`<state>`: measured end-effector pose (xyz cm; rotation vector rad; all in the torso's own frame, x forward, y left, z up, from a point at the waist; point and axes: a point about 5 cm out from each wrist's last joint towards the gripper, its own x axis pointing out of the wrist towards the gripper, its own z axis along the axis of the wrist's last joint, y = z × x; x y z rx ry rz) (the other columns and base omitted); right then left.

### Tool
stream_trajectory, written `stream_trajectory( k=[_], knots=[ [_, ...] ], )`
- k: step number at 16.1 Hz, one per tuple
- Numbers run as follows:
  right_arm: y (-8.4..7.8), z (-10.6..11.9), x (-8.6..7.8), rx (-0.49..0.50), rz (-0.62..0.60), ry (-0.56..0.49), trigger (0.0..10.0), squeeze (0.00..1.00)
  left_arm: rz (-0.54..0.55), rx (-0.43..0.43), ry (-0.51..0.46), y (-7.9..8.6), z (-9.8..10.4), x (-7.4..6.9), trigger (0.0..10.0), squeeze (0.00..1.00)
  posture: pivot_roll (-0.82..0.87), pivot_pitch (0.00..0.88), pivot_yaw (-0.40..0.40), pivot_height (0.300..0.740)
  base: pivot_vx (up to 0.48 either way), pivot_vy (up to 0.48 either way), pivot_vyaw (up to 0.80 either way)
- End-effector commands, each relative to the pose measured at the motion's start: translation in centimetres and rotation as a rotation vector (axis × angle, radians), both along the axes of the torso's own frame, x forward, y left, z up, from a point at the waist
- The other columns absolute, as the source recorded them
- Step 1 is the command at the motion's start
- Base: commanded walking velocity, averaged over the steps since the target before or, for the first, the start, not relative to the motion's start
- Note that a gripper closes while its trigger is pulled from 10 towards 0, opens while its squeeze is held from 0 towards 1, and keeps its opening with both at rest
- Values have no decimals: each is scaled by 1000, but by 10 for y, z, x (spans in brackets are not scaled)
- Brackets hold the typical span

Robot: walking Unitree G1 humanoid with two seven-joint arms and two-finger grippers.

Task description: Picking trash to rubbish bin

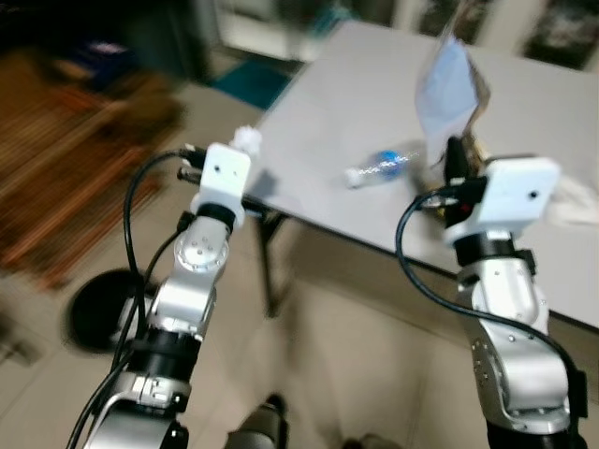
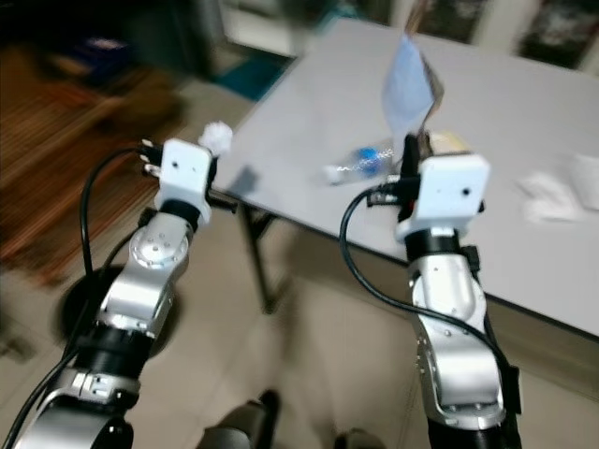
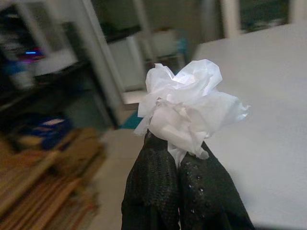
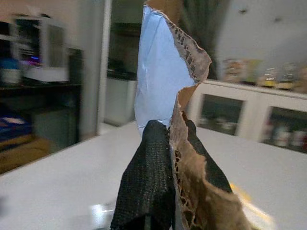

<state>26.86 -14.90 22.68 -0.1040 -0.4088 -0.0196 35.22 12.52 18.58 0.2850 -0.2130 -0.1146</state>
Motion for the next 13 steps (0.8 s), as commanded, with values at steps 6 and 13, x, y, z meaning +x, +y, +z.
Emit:
stream_trajectory(
  k=[6, 13],
  knots=[
    [-3, 0, -1, 15, 3, 18, 10000, 0, 8, -10, 8, -1, -3, 4, 10000, 0, 145, 148, -7, 740, 0, 0, 800],
    [-1, -3, -2, 57, 13, 27, 10000, 0, 21, -41, 33, 3, -8, 4, 10000, 0, 153, 138, -11, 740, 0, 0, 0]
  ],
)
